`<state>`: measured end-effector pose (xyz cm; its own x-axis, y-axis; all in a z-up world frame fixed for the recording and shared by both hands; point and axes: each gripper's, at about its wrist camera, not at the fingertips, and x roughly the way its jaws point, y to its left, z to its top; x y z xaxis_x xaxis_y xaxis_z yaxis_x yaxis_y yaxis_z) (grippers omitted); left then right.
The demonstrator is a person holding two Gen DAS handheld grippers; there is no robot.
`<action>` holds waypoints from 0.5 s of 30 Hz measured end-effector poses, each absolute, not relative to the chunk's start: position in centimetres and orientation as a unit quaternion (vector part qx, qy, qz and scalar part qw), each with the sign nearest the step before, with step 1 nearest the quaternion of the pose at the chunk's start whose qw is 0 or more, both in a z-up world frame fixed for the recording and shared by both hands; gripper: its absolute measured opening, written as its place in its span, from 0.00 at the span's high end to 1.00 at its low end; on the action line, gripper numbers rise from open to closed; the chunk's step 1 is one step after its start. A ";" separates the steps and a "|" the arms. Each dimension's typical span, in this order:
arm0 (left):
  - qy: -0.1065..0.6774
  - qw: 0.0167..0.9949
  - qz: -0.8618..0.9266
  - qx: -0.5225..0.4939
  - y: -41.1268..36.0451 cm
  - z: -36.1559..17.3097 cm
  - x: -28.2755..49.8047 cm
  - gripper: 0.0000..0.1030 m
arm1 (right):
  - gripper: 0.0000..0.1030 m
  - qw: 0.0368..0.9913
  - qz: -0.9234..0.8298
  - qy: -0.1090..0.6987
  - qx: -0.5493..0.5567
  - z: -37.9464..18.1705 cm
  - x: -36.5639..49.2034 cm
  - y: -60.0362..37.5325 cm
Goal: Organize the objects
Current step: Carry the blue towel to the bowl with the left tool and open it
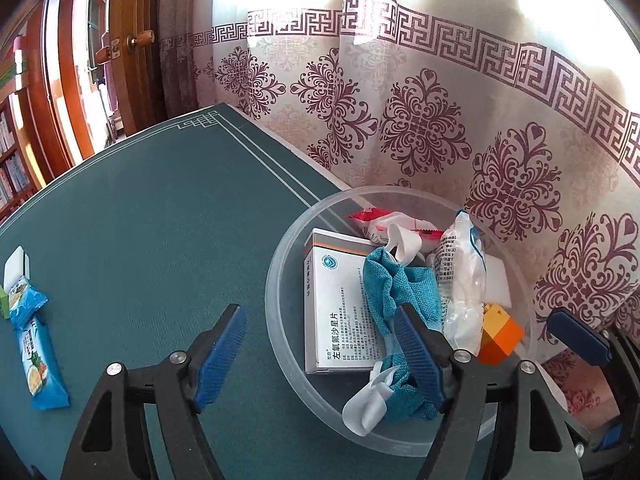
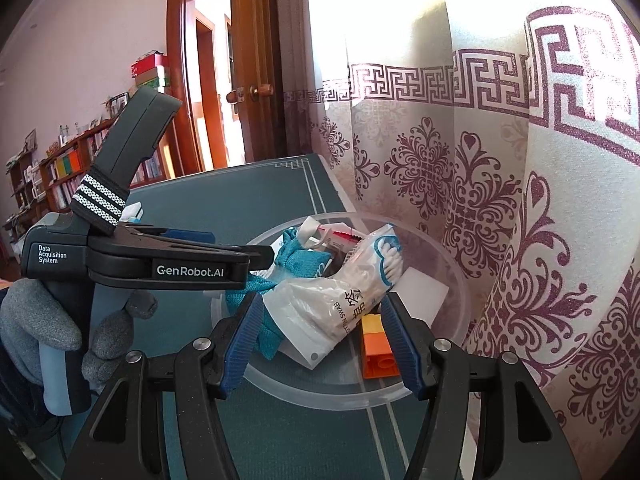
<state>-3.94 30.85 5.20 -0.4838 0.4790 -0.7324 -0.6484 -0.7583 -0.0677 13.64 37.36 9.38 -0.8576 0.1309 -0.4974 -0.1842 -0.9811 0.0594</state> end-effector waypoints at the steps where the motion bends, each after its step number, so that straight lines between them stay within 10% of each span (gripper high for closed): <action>1: 0.112 0.329 0.854 -0.386 31.0 5.1 -3.8 0.23 | 0.39 0.086 0.962 0.052 -0.254 9.4 13.7 37.4; 15: 0.072 0.310 0.869 -0.379 27.5 6.4 -4.4 0.17 | 0.39 0.086 0.961 0.052 -0.258 9.2 13.4 37.2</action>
<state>-4.36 27.54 6.45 -0.5212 0.4838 -0.7031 -0.5930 -0.7978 -0.1094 13.44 37.22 9.20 -0.8519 0.1382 -0.5051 -0.1914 -0.9800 0.0547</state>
